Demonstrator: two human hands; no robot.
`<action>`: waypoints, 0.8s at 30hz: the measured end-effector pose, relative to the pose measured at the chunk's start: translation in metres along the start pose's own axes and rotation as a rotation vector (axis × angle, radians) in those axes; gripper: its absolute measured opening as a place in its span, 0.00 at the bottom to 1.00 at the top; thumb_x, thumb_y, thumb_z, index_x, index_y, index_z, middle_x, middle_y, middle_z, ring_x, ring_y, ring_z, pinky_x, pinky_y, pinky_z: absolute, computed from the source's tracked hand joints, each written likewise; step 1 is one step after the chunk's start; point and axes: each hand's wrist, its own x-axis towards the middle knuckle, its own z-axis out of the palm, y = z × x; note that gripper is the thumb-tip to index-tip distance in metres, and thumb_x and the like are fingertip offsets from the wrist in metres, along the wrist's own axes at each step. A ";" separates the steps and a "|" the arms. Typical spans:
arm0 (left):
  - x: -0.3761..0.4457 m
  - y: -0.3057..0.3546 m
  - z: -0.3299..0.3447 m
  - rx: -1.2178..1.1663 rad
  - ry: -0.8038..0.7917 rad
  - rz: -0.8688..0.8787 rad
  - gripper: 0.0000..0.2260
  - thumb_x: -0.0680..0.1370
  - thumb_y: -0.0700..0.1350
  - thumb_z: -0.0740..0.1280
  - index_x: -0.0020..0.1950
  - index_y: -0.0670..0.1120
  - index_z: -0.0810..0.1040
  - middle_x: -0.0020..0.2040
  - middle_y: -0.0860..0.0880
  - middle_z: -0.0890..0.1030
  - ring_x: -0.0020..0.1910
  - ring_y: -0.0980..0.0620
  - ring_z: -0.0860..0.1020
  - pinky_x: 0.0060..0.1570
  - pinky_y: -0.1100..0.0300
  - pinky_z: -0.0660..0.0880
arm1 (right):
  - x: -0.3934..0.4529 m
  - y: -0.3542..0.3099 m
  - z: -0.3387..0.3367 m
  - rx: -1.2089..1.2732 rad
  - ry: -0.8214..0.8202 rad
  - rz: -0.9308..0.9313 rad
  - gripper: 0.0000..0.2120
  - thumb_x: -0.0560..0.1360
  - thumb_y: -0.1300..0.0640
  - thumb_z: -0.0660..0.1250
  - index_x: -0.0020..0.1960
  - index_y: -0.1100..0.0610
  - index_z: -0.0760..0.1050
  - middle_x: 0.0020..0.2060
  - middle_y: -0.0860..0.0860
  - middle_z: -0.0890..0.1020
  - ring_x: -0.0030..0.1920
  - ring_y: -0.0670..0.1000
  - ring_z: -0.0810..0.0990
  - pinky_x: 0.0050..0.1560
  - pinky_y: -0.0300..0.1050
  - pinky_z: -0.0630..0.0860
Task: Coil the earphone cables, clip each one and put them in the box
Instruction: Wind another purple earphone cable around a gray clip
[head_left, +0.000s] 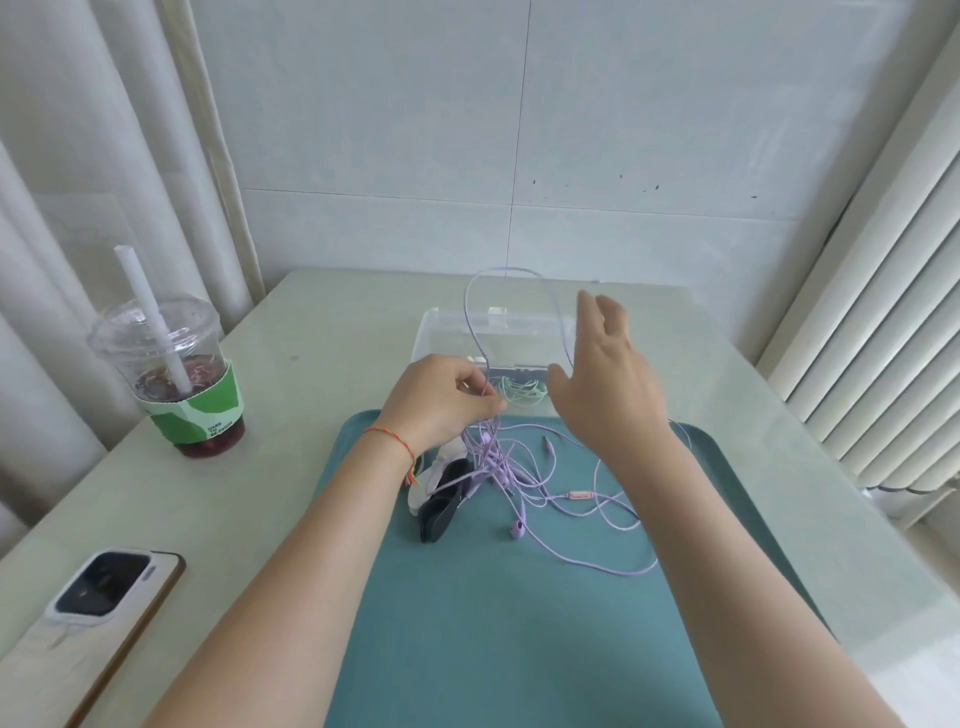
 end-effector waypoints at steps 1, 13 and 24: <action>0.000 0.001 0.001 0.019 -0.009 -0.007 0.07 0.71 0.49 0.75 0.35 0.50 0.80 0.23 0.59 0.73 0.25 0.62 0.70 0.28 0.68 0.63 | -0.001 -0.003 -0.002 0.036 0.044 -0.080 0.29 0.76 0.61 0.61 0.75 0.56 0.56 0.76 0.50 0.55 0.42 0.59 0.76 0.38 0.48 0.71; -0.008 0.014 -0.001 -0.346 -0.244 0.022 0.08 0.72 0.36 0.74 0.50 0.39 0.80 0.36 0.46 0.82 0.32 0.53 0.79 0.38 0.59 0.75 | 0.000 -0.002 0.006 0.433 -0.200 0.007 0.10 0.74 0.49 0.70 0.43 0.56 0.80 0.35 0.51 0.84 0.34 0.51 0.82 0.39 0.47 0.80; -0.002 0.000 -0.001 -0.478 -0.192 -0.142 0.04 0.78 0.36 0.67 0.47 0.45 0.78 0.33 0.47 0.77 0.27 0.54 0.77 0.30 0.62 0.75 | 0.011 0.002 -0.003 1.015 0.134 0.153 0.04 0.78 0.63 0.64 0.46 0.61 0.77 0.35 0.53 0.82 0.34 0.50 0.81 0.35 0.45 0.79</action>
